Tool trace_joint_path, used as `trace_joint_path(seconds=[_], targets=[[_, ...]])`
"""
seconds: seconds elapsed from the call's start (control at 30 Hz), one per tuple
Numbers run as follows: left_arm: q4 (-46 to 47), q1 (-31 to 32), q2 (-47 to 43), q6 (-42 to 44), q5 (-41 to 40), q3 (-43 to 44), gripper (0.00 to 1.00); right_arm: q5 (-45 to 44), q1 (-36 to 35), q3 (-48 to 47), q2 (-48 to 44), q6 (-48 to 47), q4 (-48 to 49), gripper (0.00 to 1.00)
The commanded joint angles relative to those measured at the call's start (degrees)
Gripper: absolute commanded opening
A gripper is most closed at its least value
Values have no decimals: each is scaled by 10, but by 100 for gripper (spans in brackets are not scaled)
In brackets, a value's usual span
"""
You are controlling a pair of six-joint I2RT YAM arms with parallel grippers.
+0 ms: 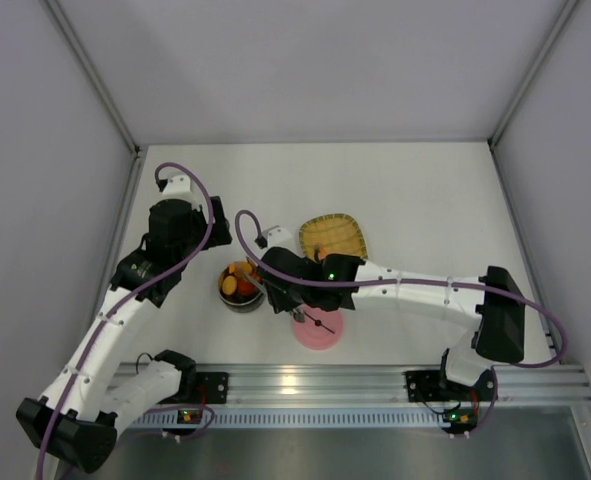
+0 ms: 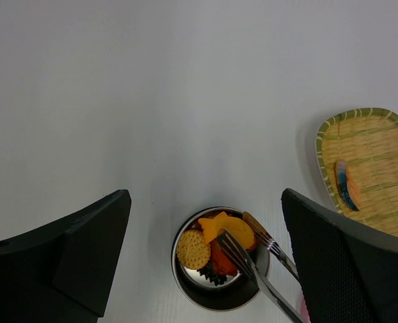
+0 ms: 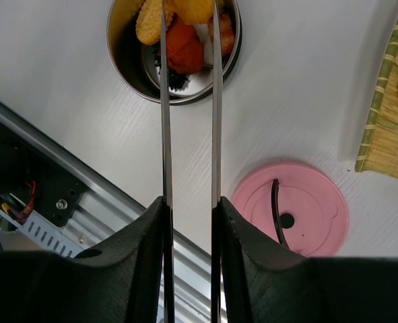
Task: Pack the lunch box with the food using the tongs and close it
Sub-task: Place the fake food in the packing box.
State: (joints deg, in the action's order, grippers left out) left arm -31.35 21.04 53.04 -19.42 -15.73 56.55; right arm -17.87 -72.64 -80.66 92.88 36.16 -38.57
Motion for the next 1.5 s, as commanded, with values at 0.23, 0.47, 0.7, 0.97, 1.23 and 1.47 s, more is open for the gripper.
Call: trace_joint_path(seconds=[0.23,0.47,0.7,0.97,1.23,1.47], targets=[[7,-3,-4,-1,-1,0,99,-10,-14,-29,-2,-1,29,26],[8,-3,-4,0,-1,0,98,-17,-16,-27,-7,-3,23,30],[8,-4,-3,0,-1,-1,99,-26,-17,-21,-14,0,17,36],[8,-4,-3,-2,-1,0,99,-31,-17,-20,-17,0,15,41],[9,-3,-3,0,-1,0,99,-31,-17,-18,-23,0,14,41],[8,-4,-3,0,-1,0,99,-34,-21,-18,-32,0,11,41]])
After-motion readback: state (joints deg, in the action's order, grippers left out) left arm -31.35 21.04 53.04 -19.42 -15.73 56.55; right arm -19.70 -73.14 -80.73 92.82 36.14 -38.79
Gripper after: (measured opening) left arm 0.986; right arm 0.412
